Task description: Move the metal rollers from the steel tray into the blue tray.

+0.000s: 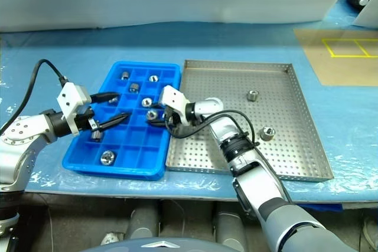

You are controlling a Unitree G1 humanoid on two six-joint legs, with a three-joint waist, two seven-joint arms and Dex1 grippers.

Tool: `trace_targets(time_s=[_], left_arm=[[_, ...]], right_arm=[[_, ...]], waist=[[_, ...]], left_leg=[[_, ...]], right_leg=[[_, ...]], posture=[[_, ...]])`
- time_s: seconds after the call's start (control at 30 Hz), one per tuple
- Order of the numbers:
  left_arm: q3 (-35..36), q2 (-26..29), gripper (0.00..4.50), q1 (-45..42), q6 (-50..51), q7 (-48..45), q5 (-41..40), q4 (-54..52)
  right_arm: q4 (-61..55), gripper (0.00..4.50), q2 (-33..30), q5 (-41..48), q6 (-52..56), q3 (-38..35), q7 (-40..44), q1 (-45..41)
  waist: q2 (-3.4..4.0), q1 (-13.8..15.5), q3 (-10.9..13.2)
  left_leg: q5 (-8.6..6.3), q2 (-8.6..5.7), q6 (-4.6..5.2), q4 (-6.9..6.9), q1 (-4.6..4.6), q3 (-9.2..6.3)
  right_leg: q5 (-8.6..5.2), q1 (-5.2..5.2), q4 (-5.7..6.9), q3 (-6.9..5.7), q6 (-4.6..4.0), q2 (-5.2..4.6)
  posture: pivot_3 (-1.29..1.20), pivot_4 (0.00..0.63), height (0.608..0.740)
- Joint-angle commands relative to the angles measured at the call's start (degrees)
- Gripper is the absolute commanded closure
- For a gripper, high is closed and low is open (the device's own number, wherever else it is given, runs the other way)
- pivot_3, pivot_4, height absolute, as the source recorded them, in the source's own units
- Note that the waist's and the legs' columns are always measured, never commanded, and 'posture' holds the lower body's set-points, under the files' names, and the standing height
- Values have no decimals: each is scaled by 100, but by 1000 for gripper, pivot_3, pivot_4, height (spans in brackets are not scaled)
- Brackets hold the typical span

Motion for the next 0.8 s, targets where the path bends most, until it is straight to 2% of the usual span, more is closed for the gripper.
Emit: trace_targets(time_s=[0.03,0.23,0.47,0.63,0.8], left_arm=[[-21,19,765,-177,-81,-52,-40,22],[-397,-140,765,-712,-204,-232,5,399],[-1182,-831,765,-1696,-663,-517,300,1327],[-1594,-1368,765,-2264,-1013,-747,476,1954],[-1730,-1646,765,-2516,-1283,-862,590,2351]], right_arm=[[-189,895,-20,83,-58,-111,-98,-95],[-628,895,-255,215,131,-390,-417,-29],[-987,895,-835,317,482,-1161,-1320,-14],[-139,895,-1263,9,156,-1587,-2474,-150],[1031,895,-1486,-116,-274,-1895,-3448,-388]], waist=[[0,-1,0],[0,-1,0],[-2,-47,-1],[-4,-182,-2],[-4,-375,-2]], left_leg=[[0,0,0,0,0,0],[1,-1,-2,0,1,0],[8,-9,-11,6,11,3],[18,-11,-27,9,9,4],[17,-12,-26,17,8,5]], right_leg=[[0,0,0,0,0,0],[0,1,1,1,0,0],[1,10,5,16,1,2],[2,9,6,24,1,6],[2,8,6,30,1,10]], posture=[[125,150,740],[40,150,740],[-86,150,740],[-163,150,740],[-190,150,740]])
